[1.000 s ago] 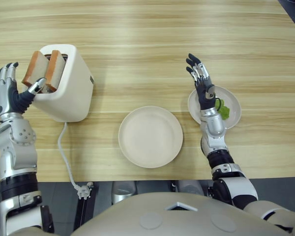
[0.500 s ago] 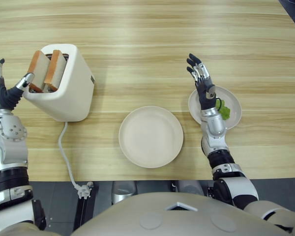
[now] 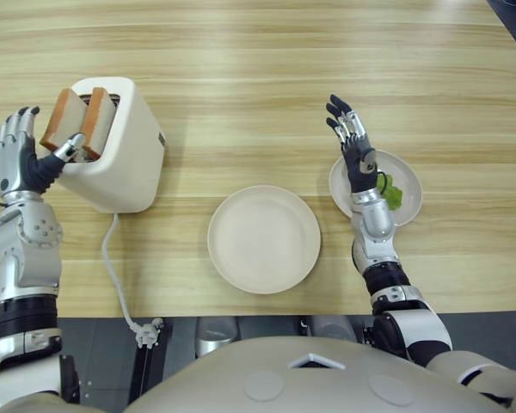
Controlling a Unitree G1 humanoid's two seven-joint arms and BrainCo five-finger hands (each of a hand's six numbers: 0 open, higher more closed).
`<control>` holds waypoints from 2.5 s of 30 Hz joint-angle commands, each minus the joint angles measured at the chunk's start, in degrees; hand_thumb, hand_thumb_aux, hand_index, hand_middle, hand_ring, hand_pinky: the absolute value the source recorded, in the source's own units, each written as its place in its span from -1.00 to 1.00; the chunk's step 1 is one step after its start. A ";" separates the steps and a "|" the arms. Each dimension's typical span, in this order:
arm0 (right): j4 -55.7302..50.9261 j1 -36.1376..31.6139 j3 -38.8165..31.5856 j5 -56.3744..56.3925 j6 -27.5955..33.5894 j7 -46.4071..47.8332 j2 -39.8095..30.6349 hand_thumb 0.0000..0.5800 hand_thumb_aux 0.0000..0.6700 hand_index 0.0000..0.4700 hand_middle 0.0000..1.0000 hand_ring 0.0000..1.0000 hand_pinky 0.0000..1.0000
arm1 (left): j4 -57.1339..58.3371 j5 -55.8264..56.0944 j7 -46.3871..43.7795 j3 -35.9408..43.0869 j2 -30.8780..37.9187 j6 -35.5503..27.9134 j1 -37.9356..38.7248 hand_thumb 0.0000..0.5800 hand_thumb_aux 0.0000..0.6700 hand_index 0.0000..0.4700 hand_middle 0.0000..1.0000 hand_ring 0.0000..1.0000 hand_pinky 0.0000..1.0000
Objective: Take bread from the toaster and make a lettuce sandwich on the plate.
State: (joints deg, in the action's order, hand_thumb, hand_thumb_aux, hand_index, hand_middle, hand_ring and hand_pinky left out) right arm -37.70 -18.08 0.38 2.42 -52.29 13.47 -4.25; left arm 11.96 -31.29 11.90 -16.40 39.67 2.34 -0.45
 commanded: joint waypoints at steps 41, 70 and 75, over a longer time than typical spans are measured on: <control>-0.62 -0.25 -0.19 -0.39 0.00 -0.37 0.11 -1.00 -1.00 -1.00 -1.00 -1.00 -1.00 | 5.90 1.64 2.13 5.15 0.46 3.47 -0.63 1.00 1.00 0.96 1.00 1.00 1.00; -2.68 -1.30 -0.37 -0.76 -0.28 -0.52 0.48 -1.00 -1.00 -1.00 -1.00 -1.00 -1.00 | -10.50 -4.96 11.78 -0.41 1.70 -2.27 -3.16 1.00 1.00 0.96 1.00 1.00 1.00; -2.89 -1.35 -0.40 -0.81 -0.38 -0.41 0.62 -1.00 -1.00 -1.00 -1.00 -1.00 -1.00 | -11.25 -5.22 11.77 0.33 1.20 -2.02 -4.11 1.00 1.00 0.96 1.00 1.00 1.00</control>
State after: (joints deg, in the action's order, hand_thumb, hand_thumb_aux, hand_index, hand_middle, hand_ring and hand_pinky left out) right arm -39.85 -19.36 0.09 1.74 -52.69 13.03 -3.65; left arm 1.08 -36.10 23.82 -16.47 41.49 0.49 -4.19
